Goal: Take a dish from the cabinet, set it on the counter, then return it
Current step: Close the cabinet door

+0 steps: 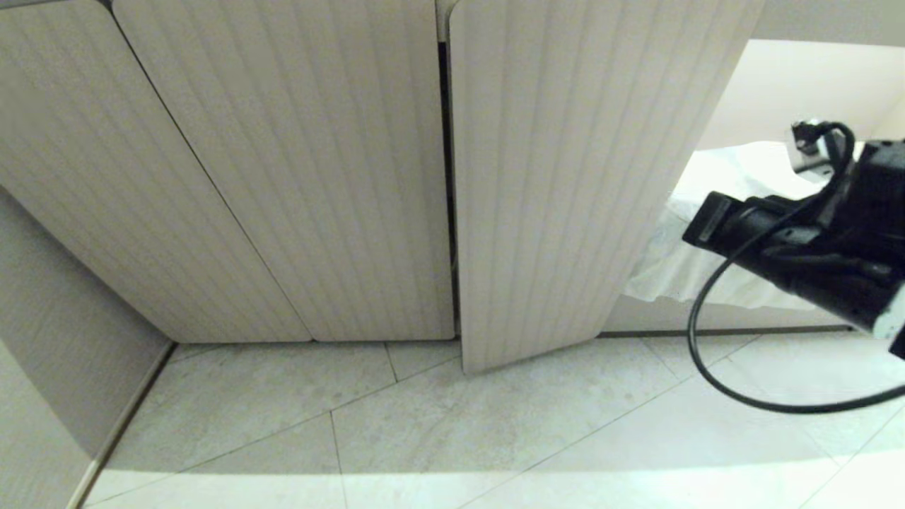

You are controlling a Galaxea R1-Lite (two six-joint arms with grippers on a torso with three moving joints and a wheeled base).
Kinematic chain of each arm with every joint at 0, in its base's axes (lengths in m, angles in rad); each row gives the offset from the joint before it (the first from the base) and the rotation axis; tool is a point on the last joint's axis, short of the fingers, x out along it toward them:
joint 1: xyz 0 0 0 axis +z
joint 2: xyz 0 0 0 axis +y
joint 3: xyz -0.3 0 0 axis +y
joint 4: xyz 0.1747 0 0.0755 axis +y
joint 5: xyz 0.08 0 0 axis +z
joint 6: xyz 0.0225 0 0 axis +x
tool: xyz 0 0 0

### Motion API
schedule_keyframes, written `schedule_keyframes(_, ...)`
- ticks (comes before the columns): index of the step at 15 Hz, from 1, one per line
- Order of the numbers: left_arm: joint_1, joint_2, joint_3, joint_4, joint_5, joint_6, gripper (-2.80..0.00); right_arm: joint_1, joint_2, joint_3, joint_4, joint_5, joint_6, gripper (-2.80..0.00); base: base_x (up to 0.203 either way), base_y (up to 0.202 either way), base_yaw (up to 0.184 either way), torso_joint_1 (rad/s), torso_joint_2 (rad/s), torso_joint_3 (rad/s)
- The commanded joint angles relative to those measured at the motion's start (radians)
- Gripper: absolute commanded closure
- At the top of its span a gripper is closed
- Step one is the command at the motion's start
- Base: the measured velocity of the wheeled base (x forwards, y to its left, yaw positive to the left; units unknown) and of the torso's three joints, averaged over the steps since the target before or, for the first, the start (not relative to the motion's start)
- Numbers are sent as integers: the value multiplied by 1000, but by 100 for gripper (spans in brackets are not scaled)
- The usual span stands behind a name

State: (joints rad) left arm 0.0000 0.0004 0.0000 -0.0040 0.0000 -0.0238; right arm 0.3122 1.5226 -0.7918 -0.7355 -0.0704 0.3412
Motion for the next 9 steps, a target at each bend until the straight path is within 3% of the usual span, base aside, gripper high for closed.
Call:
schedule_keyframes(1, 0, 0, 0, -1, 0, -1, 0, -11, -163, 135, -6, -34, -58, 0, 0, 0, 0, 0, 0, 0)
schedule_keyframes(9, 0, 0, 0, -1, 0, -1, 0, -23, -564, 514, 26, -80, -250, 0, 0, 0, 0, 0, 0, 0)
